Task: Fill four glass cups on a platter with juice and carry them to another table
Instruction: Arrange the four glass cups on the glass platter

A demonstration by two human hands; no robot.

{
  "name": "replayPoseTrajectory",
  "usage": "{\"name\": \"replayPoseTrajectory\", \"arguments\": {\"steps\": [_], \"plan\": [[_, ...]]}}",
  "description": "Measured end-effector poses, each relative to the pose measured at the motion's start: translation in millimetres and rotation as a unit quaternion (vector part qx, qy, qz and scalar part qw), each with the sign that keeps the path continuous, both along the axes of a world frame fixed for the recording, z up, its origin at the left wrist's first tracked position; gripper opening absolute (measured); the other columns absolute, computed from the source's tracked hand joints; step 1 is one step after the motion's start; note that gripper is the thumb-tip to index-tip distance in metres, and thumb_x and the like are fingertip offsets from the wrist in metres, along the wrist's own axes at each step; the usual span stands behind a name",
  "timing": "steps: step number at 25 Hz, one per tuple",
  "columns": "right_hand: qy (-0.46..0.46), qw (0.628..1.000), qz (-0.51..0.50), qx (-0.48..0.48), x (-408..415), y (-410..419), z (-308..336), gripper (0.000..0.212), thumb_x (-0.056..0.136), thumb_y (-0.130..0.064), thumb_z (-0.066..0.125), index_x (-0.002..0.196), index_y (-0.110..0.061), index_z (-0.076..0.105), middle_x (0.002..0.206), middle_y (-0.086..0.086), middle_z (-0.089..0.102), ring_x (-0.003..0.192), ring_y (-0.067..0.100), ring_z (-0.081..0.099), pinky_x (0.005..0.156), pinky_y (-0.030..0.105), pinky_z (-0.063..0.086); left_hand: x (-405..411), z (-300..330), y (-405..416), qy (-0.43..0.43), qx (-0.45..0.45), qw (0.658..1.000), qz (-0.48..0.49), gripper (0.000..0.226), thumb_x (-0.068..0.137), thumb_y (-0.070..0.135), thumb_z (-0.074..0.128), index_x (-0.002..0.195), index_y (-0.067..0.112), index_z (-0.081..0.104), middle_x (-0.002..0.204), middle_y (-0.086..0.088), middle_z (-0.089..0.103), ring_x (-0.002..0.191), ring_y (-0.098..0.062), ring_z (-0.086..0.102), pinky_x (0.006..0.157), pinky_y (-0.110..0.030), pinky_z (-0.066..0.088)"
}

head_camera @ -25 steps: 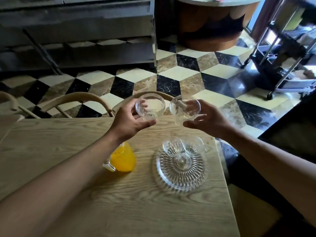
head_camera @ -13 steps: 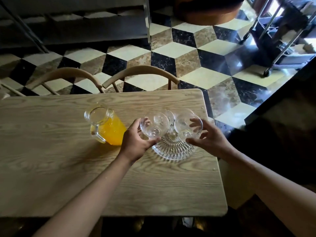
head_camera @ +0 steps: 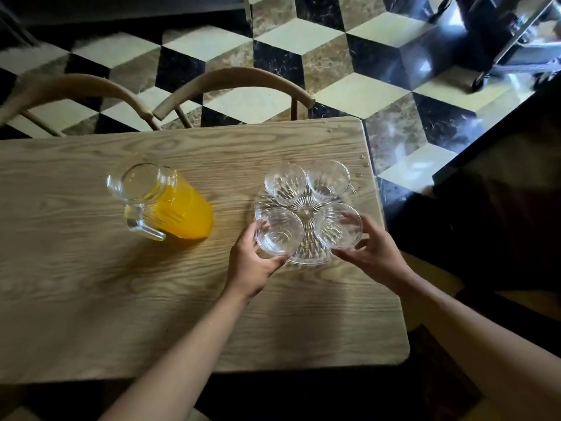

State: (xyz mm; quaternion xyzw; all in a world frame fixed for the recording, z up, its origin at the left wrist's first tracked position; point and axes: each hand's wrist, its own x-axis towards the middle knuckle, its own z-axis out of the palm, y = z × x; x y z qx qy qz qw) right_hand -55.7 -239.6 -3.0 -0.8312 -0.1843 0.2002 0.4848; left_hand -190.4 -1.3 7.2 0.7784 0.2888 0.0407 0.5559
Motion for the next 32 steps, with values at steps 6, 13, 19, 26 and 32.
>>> {"name": "replayPoseTrajectory", "arguments": {"steps": [6, 13, 19, 26, 32], "plan": [[0.014, 1.000, -0.011, -0.011, -0.6, 1.4, -10.1, 0.083, 0.067, -0.035, 0.092, 0.141, -0.032, 0.053, 0.126, -0.012, 0.067, 0.087, 0.019, 0.068, 0.071, 0.048, 0.059, 8.5, -13.3, 2.6, 0.005, -0.018, 1.000, 0.000, 0.081, 0.065, 0.009, 0.097, 0.131, 0.028, 0.054, 0.130, 0.000, 0.065, 0.114, 0.021, 0.057, 0.102, -0.011, 0.048], [0.020, 1.000, -0.011, -0.016, 0.7, 5.4, -16.0, 0.084, 0.065, -0.041, 0.090, 0.140, -0.032, 0.053, 0.129, -0.013, 0.065, 0.112, 0.013, 0.064, 0.079, 0.029, 0.050, 19.3, -18.0, -1.3, 0.010, -0.052, 0.999, -0.004, 0.079, 0.067, 0.000, 0.094, 0.134, 0.015, 0.055, 0.125, 0.005, 0.064, 0.110, 0.020, 0.060, 0.093, -0.001, 0.043], [0.021, 1.000, -0.017, -0.009, -1.0, 5.7, -16.6, 0.083, 0.065, -0.040, 0.088, 0.140, -0.028, 0.054, 0.130, -0.013, 0.064, 0.109, 0.009, 0.063, 0.083, 0.031, 0.051, 24.4, -18.6, -3.3, 0.009, -0.053, 0.998, -0.013, 0.083, 0.066, -0.004, 0.093, 0.139, 0.004, 0.054, 0.133, -0.010, 0.062, 0.115, 0.018, 0.058, 0.092, 0.003, 0.041], [0.026, 0.999, -0.025, -0.012, -0.8, 4.1, -19.8, 0.079, 0.069, -0.019, 0.093, 0.140, -0.020, 0.058, 0.130, -0.013, 0.063, 0.107, 0.002, 0.058, 0.078, 0.013, 0.042, 24.0, -23.2, -3.4, 0.017, -0.058, 0.998, -0.008, 0.086, 0.067, -0.003, 0.093, 0.137, 0.021, 0.049, 0.133, -0.006, 0.061, 0.119, 0.011, 0.058, 0.097, -0.002, 0.042], [0.047, 0.998, -0.029, -0.006, -2.4, 1.8, -22.9, 0.079, 0.070, -0.015, 0.092, 0.141, -0.021, 0.056, 0.132, -0.012, 0.062, 0.094, 0.002, 0.059, 0.074, 0.011, 0.040, 22.3, -29.4, -3.4, 0.021, -0.061, 0.998, -0.002, 0.092, 0.067, -0.007, 0.092, 0.147, 0.001, 0.047, 0.134, -0.005, 0.060, 0.113, 0.027, 0.054, 0.097, 0.000, 0.041]]}}
